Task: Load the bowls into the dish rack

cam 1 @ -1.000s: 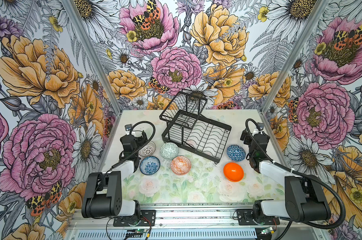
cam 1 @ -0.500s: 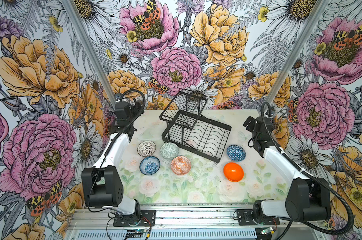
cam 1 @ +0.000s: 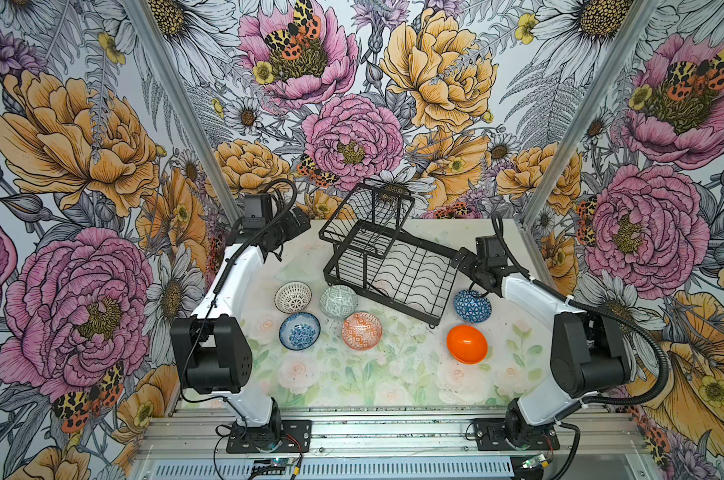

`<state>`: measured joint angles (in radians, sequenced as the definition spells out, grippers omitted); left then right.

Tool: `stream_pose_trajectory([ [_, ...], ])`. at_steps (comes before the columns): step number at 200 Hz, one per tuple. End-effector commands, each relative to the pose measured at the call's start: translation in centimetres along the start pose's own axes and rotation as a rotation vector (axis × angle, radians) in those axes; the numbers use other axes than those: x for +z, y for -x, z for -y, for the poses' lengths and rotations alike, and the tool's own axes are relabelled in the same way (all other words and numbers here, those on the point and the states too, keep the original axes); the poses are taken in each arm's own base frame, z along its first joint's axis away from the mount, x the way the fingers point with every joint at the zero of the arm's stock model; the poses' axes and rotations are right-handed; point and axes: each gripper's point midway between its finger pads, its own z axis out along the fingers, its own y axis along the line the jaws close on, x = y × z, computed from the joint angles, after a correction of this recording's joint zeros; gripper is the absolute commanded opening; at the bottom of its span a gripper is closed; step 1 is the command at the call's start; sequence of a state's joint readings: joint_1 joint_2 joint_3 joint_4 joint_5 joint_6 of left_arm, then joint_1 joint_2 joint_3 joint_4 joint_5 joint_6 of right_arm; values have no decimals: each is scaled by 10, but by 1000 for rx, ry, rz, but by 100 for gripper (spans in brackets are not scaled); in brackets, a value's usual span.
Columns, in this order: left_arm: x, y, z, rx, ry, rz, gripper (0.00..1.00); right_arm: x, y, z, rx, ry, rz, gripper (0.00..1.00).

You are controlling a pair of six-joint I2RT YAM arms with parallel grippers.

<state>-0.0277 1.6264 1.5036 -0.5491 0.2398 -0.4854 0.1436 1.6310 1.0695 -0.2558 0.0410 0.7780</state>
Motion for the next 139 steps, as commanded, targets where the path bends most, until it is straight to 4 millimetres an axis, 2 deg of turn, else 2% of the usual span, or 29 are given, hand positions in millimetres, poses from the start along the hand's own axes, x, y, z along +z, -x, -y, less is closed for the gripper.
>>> stream_pose_trajectory([
  [1,-23,-13,32,-31,-100,-33,99,5,-5,-18,25,50,-52,99],
  [21,-29,-17,41,-51,-113,-31,99,11,-12,-22,17,53,-71,99],
  [50,-47,-8,57,-46,-127,26,99,22,-17,-26,2,55,-98,100],
  [82,-44,-11,61,-72,-158,26,99,36,-20,-28,-8,52,-123,99],
  [139,-45,-12,60,-51,-178,69,99,50,-21,-49,-31,91,-147,99],
])
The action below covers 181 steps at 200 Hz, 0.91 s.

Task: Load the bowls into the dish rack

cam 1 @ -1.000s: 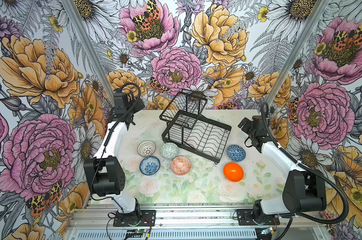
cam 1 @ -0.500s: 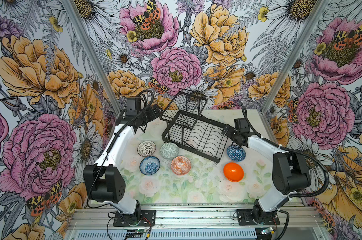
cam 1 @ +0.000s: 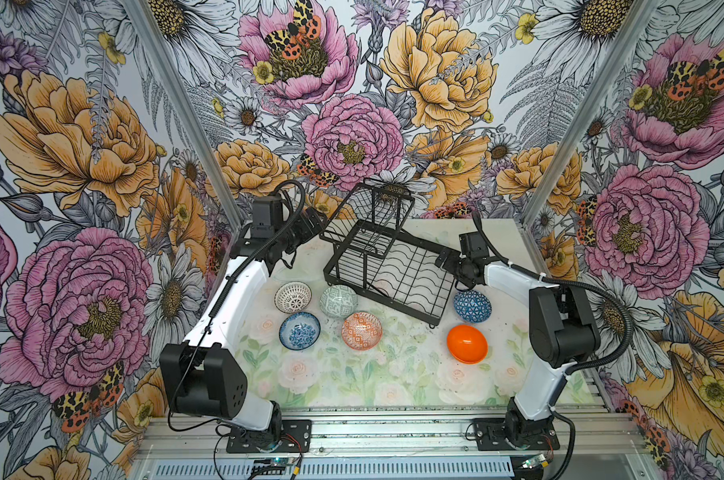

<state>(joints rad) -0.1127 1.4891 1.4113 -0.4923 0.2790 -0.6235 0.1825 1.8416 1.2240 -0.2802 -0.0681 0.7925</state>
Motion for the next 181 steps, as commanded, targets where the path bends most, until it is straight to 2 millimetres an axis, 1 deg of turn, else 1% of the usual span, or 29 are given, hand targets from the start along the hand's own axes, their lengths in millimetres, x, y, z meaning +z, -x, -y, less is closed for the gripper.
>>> stream_pose_trajectory([
  [1,-11,9,12,21,-40,60,99,3,4,-20,-22,41,1,99],
  [29,-14,10,9,31,-38,73,99,10,0,-35,-39,63,-14,100],
  [80,-18,20,-16,-45,-38,95,99,25,-9,-69,-40,101,-31,100],
  [95,-17,18,-21,-52,-32,89,99,31,-12,-81,-55,112,-32,99],
  [115,-17,14,-24,-49,-26,84,99,38,-13,-92,-72,118,-30,99],
  [133,-17,10,-27,-52,-20,76,99,45,-11,-100,-85,124,-26,99],
  [155,-19,7,-28,-55,-22,74,99,54,-4,-102,-112,101,-8,99],
  [169,-22,6,-25,-52,-29,75,99,53,5,-101,-127,70,17,99],
  [181,-25,6,-24,-49,-31,80,99,46,11,-104,-144,63,34,99],
])
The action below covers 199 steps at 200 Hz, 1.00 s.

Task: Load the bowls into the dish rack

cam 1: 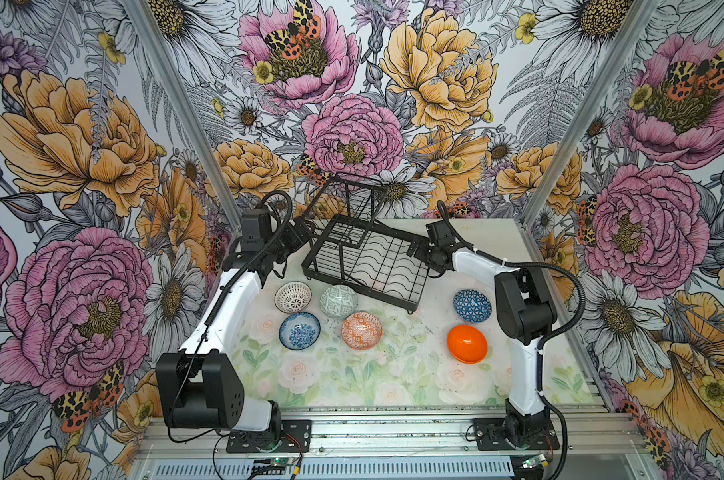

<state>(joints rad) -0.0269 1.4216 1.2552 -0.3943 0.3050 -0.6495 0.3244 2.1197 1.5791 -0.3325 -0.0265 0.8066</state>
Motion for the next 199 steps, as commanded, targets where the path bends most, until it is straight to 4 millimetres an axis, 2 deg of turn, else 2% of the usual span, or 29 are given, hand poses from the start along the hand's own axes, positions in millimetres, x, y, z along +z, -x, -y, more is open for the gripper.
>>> stream_pose_trajectory([
  [1,-16,5,17,14,-56,32,99,-10,19,-18,-49,11,53,99],
  [24,-20,4,17,16,-56,38,99,-30,22,-19,-90,0,58,100],
  [42,-20,1,14,12,-52,34,99,-49,18,-7,-107,-54,54,100],
  [67,-21,-1,11,5,-43,34,99,-66,-9,18,-56,-114,12,100],
  [80,-19,-4,8,9,-37,30,99,-71,-24,25,-49,-128,-8,99],
  [103,-14,-7,0,13,-23,21,99,-79,-42,25,-64,-142,-13,97],
  [123,-10,-7,0,13,-27,10,99,-81,-65,19,-75,-141,-56,94],
  [140,-6,-7,0,14,-31,3,99,-80,-86,18,-77,-155,-101,84],
  [154,-5,-8,0,14,-32,-1,99,-80,-97,20,-98,-179,-116,81],
  [172,-5,-8,1,12,-39,-4,99,-83,-101,24,-102,-209,-106,76],
  [199,-5,-13,2,14,-41,-13,99,-81,-107,33,-104,-242,-114,58],
])
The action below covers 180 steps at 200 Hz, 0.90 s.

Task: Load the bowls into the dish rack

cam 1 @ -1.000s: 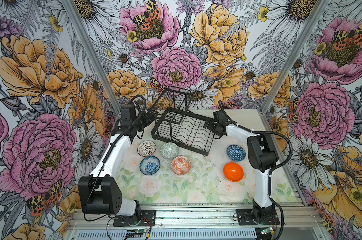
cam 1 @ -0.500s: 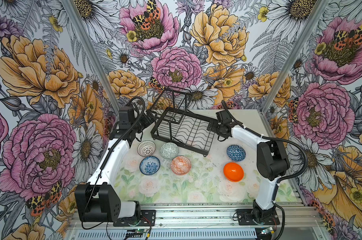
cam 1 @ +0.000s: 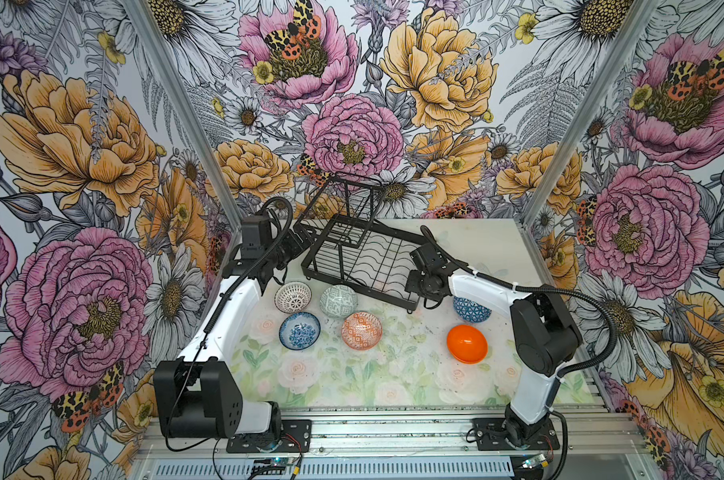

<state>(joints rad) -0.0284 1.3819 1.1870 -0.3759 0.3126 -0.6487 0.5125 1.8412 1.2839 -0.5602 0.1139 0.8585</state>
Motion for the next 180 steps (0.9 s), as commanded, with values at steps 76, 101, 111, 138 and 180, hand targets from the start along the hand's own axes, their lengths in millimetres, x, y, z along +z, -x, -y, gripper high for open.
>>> stream_pose_trajectory([
  [76,-5,-5,10,4,-47,-5,99,1,10,35,-59,-139,20,24],
  [101,-6,-8,11,1,-52,-12,99,2,25,45,-47,-157,37,15],
  [111,-6,-9,12,-1,-55,-16,99,4,30,47,-36,-154,36,15],
  [138,-5,-14,16,-8,-60,-34,99,11,49,55,-28,-147,28,9],
  [180,-5,-21,13,-27,-33,-44,99,19,81,72,-169,-213,64,5],
])
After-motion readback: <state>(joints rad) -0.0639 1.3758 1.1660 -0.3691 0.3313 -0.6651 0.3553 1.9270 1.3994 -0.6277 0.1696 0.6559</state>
